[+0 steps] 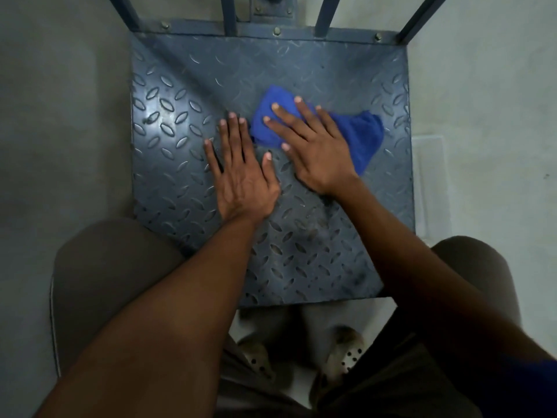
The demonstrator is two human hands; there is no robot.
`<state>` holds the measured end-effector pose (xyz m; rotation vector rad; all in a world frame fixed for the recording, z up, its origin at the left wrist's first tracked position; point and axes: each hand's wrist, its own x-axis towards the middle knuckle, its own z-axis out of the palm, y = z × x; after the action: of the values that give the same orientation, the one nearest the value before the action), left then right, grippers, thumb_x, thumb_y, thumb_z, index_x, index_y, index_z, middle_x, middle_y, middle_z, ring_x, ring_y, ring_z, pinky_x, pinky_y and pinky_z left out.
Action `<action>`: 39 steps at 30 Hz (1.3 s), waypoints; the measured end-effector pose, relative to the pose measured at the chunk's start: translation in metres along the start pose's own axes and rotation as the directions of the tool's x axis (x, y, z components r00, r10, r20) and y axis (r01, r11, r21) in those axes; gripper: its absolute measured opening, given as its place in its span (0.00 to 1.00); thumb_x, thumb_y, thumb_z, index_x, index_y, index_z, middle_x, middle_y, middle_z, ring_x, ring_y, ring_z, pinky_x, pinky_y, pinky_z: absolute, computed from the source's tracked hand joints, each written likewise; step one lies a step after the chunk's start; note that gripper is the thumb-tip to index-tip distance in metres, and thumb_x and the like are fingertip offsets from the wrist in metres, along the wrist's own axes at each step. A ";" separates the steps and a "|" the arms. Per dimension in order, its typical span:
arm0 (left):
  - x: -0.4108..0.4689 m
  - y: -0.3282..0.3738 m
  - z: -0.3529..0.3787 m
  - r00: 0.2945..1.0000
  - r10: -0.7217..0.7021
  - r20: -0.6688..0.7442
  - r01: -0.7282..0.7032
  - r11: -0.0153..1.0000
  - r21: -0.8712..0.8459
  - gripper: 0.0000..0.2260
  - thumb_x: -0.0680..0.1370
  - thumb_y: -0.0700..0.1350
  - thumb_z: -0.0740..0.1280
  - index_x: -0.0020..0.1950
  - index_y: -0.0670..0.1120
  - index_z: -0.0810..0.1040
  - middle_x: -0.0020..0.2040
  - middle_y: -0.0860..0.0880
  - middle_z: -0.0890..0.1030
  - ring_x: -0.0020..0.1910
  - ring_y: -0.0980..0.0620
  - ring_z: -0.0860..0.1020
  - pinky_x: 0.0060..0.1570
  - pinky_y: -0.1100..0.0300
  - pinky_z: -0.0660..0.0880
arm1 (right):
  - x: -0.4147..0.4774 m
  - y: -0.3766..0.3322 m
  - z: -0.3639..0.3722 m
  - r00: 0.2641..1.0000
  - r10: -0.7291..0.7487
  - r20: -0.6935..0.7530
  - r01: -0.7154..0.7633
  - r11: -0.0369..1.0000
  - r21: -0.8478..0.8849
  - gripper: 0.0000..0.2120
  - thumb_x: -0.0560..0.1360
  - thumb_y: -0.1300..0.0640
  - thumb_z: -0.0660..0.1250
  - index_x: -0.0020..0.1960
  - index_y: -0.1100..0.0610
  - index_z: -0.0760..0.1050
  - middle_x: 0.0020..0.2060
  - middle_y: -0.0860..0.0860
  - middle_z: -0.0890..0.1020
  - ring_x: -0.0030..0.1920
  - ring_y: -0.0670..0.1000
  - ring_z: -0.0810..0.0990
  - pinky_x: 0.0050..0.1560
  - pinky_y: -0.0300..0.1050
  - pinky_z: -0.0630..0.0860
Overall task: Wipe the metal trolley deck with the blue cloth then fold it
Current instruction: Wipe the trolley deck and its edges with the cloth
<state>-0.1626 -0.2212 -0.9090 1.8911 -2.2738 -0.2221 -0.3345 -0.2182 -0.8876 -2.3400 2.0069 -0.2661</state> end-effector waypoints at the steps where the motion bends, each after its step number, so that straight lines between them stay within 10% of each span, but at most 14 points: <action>1: 0.003 -0.003 0.000 1.000 -0.003 0.004 0.003 1.000 0.009 0.32 0.87 0.56 0.50 0.87 0.40 0.50 0.88 0.42 0.49 0.87 0.44 0.46 0.83 0.36 0.46 | 0.000 0.005 0.002 0.998 0.051 -0.035 -0.051 0.999 -0.001 0.25 0.89 0.46 0.51 0.85 0.41 0.58 0.85 0.43 0.60 0.86 0.53 0.53 0.84 0.61 0.54; 5: 0.010 -0.007 0.004 1.000 0.006 0.005 -0.006 1.000 0.014 0.32 0.87 0.57 0.50 0.87 0.41 0.50 0.88 0.43 0.48 0.87 0.45 0.46 0.83 0.36 0.46 | 0.003 0.013 0.006 0.701 0.698 -0.143 -0.695 0.715 0.080 0.27 0.87 0.40 0.49 0.86 0.43 0.56 0.86 0.45 0.57 0.86 0.57 0.53 0.84 0.63 0.53; 8: 0.018 -0.012 0.007 1.000 -0.024 -0.003 0.025 1.000 0.017 0.32 0.87 0.56 0.51 0.87 0.41 0.51 0.88 0.43 0.49 0.87 0.44 0.46 0.83 0.36 0.47 | 0.018 -0.007 0.014 0.975 0.219 -0.029 -0.218 0.976 0.027 0.27 0.88 0.42 0.50 0.86 0.43 0.55 0.86 0.44 0.57 0.86 0.56 0.52 0.85 0.61 0.51; 10: 0.019 -0.019 0.009 0.999 -0.032 0.000 0.032 0.999 0.030 0.32 0.86 0.56 0.51 0.87 0.41 0.51 0.88 0.43 0.49 0.87 0.44 0.46 0.83 0.36 0.47 | 0.017 0.000 0.022 0.999 0.047 -0.014 -0.046 0.999 0.022 0.26 0.88 0.43 0.51 0.85 0.42 0.57 0.85 0.44 0.59 0.86 0.55 0.53 0.85 0.60 0.52; 13: 0.016 -0.018 0.008 1.000 -0.010 0.009 0.010 1.000 0.016 0.32 0.87 0.57 0.51 0.87 0.41 0.50 0.88 0.43 0.49 0.87 0.45 0.46 0.83 0.36 0.47 | 0.017 0.022 0.016 0.783 0.613 -0.107 -0.609 0.790 0.071 0.27 0.88 0.40 0.48 0.86 0.41 0.55 0.86 0.44 0.57 0.86 0.57 0.53 0.84 0.63 0.53; 15: 0.019 -0.010 0.008 1.000 -0.015 0.001 0.015 1.000 0.002 0.32 0.87 0.56 0.51 0.87 0.41 0.51 0.88 0.43 0.49 0.87 0.45 0.46 0.83 0.36 0.47 | 0.031 0.016 0.008 0.723 0.684 -0.099 -0.681 0.729 0.071 0.28 0.87 0.39 0.47 0.86 0.41 0.53 0.86 0.44 0.55 0.86 0.58 0.52 0.84 0.64 0.51; 17: 0.026 -0.008 0.009 0.999 -0.041 -0.002 0.041 0.999 0.010 0.33 0.86 0.56 0.51 0.87 0.41 0.51 0.88 0.43 0.49 0.87 0.45 0.47 0.83 0.37 0.47 | 0.049 0.002 0.009 0.964 0.264 -0.004 -0.264 0.964 0.022 0.27 0.88 0.40 0.48 0.86 0.40 0.53 0.86 0.44 0.56 0.86 0.58 0.51 0.84 0.64 0.51; 19: 0.025 -0.013 0.010 0.998 -0.061 -0.005 0.062 0.998 0.017 0.33 0.86 0.56 0.52 0.87 0.40 0.52 0.88 0.43 0.50 0.87 0.45 0.47 0.83 0.37 0.48 | 0.056 -0.001 0.016 0.997 -0.055 0.052 0.055 0.998 0.018 0.26 0.88 0.40 0.49 0.85 0.39 0.56 0.85 0.42 0.58 0.86 0.55 0.52 0.84 0.62 0.53; 24: 0.013 -0.013 0.011 0.999 -0.042 0.018 0.043 0.999 0.000 0.33 0.86 0.57 0.51 0.87 0.41 0.50 0.88 0.43 0.49 0.87 0.46 0.46 0.83 0.37 0.46 | 0.079 -0.001 0.012 0.788 0.615 -0.025 -0.612 0.788 0.072 0.28 0.86 0.36 0.48 0.85 0.37 0.55 0.86 0.41 0.55 0.87 0.57 0.50 0.85 0.61 0.48; 29: 0.024 -0.024 0.020 0.997 -0.078 0.016 0.078 0.997 -0.012 0.33 0.86 0.56 0.52 0.87 0.40 0.52 0.88 0.43 0.51 0.87 0.45 0.47 0.84 0.37 0.46 | 0.080 -0.035 0.025 0.985 0.168 0.047 -0.172 0.979 0.106 0.25 0.87 0.38 0.50 0.84 0.37 0.59 0.85 0.40 0.59 0.86 0.55 0.53 0.84 0.61 0.51; 39: 0.033 -0.032 0.019 0.996 -0.087 0.025 0.088 0.996 -0.033 0.33 0.86 0.57 0.51 0.87 0.41 0.52 0.88 0.44 0.51 0.87 0.45 0.48 0.84 0.37 0.46 | 0.021 0.007 0.022 0.616 0.778 -0.124 -0.778 0.626 0.059 0.27 0.86 0.37 0.49 0.84 0.36 0.56 0.85 0.41 0.57 0.86 0.56 0.55 0.83 0.64 0.53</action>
<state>-0.1419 -0.2590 -0.9334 1.9834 -2.1890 -0.2942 -0.3351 -0.2413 -0.9080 -1.2250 2.8392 -0.3706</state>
